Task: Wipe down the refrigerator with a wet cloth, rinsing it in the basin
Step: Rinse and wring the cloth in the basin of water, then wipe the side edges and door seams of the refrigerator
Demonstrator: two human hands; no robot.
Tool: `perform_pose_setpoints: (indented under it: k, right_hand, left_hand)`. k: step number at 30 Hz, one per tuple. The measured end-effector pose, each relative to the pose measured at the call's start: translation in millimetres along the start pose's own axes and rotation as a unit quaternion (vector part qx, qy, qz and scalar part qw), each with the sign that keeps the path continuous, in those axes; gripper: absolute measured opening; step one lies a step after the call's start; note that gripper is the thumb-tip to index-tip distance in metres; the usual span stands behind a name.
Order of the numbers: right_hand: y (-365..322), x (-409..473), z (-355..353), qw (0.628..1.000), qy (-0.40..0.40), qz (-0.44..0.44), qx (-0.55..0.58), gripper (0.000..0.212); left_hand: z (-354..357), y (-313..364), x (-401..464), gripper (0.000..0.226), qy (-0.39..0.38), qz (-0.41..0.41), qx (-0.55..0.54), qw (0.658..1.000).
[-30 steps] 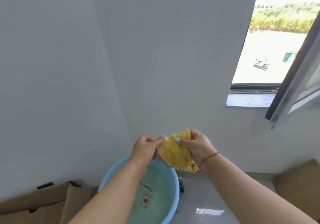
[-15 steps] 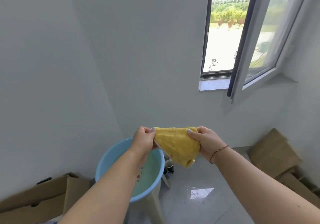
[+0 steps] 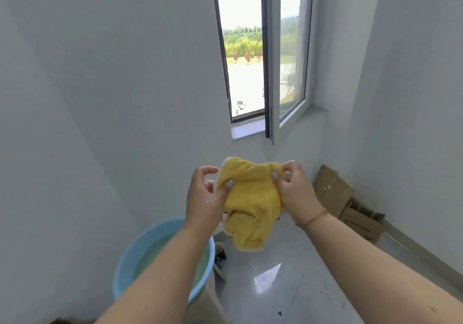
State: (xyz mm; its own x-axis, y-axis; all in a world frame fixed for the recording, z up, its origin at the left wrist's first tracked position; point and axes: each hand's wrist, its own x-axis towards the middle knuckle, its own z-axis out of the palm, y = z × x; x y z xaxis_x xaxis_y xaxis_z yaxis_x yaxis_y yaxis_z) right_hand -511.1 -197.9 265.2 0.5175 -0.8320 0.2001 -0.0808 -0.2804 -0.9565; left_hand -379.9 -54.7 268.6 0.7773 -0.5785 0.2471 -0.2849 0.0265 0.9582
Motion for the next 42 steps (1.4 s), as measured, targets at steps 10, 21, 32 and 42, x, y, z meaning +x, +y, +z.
perform_pose_setpoints:
  k: [10,21,32,42]
  right_hand:
    - [-6.0,-72.0,-25.0,0.981,-0.095,0.153,0.078,0.051]
    - [-38.5,-115.5,-108.9,0.994,0.022,0.008,-0.103,0.019]
    - [-32.4,-261.0,-240.2,0.934,0.161,0.117,0.297,0.035]
    - [-36.4,-436.0,-388.1,0.763,0.386,0.037,0.517,0.027]
  left_hand:
    - [-23.3,12.7,-41.8,0.041,-0.185,-0.219,-0.186,0.94]
    - [29.4,67.3,-52.5,0.012,-0.278,0.093,0.174,0.94]
    - [168.0,148.7,-178.9,0.04,-0.502,-0.284,-0.24,0.781]
    - [287.0,232.5,-363.8,0.042,-0.553,-0.216,-0.244,0.767]
